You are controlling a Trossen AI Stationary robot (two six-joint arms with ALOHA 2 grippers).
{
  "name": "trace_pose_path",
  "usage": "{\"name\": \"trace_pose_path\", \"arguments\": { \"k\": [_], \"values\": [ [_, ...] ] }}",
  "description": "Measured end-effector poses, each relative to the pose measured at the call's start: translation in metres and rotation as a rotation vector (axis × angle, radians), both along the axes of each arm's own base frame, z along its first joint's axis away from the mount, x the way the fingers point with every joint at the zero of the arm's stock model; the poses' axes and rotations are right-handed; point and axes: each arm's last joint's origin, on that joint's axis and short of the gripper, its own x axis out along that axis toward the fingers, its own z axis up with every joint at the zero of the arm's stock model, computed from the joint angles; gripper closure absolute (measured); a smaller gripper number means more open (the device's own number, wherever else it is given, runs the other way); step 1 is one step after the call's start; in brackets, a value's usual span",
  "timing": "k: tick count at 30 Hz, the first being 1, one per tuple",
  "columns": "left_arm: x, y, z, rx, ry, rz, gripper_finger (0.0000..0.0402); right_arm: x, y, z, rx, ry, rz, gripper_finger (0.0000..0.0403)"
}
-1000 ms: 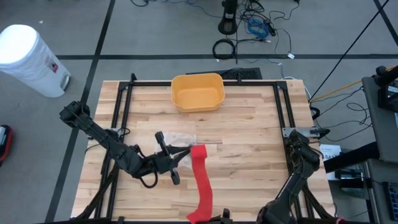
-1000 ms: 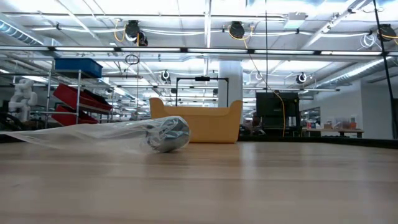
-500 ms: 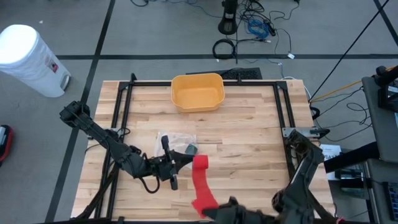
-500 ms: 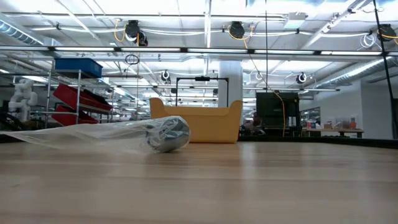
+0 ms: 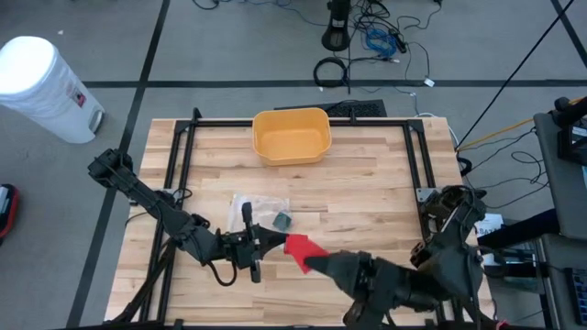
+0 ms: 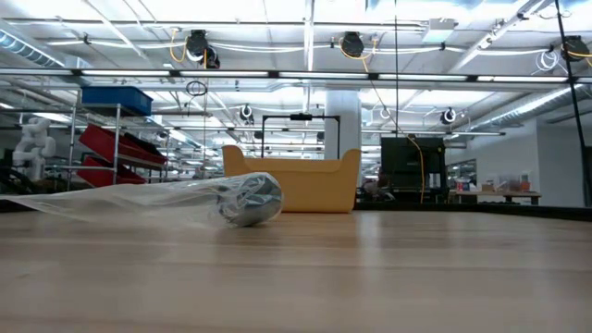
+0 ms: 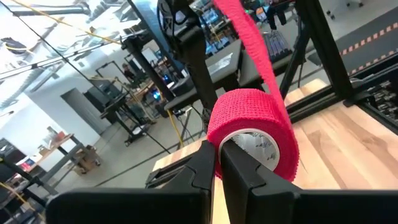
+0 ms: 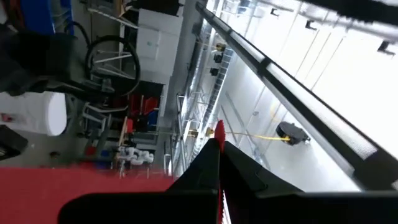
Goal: Roll bandage
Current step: Roll the red bandage
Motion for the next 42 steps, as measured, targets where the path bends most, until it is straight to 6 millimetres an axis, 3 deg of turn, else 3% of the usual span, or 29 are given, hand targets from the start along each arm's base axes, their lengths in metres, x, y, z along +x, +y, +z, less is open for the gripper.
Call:
{"name": "trace_pose_path", "arguments": {
  "k": [19, 24, 32, 42],
  "values": [
    [0.000, -0.003, -0.009, 0.048, 0.073, -0.089, 0.0382, 0.029, -0.041, 0.001, 0.032, -0.005, -0.071, 0.0403],
    [-0.004, -0.012, -0.009, 0.054, 0.075, -0.193, 0.0382, 0.036, -0.056, 0.003, 0.057, -0.012, -0.117, 0.0403],
    [-0.013, -0.025, -0.004, 0.090, 0.027, -0.255, 0.0382, 0.031, -0.088, 0.013, 0.185, -0.015, -0.170, 0.0403],
    [-0.023, -0.036, 0.003, 0.117, -0.028, -0.264, 0.0382, 0.020, -0.116, 0.010, 0.415, 0.045, -0.150, 0.0403]
  ]
}}
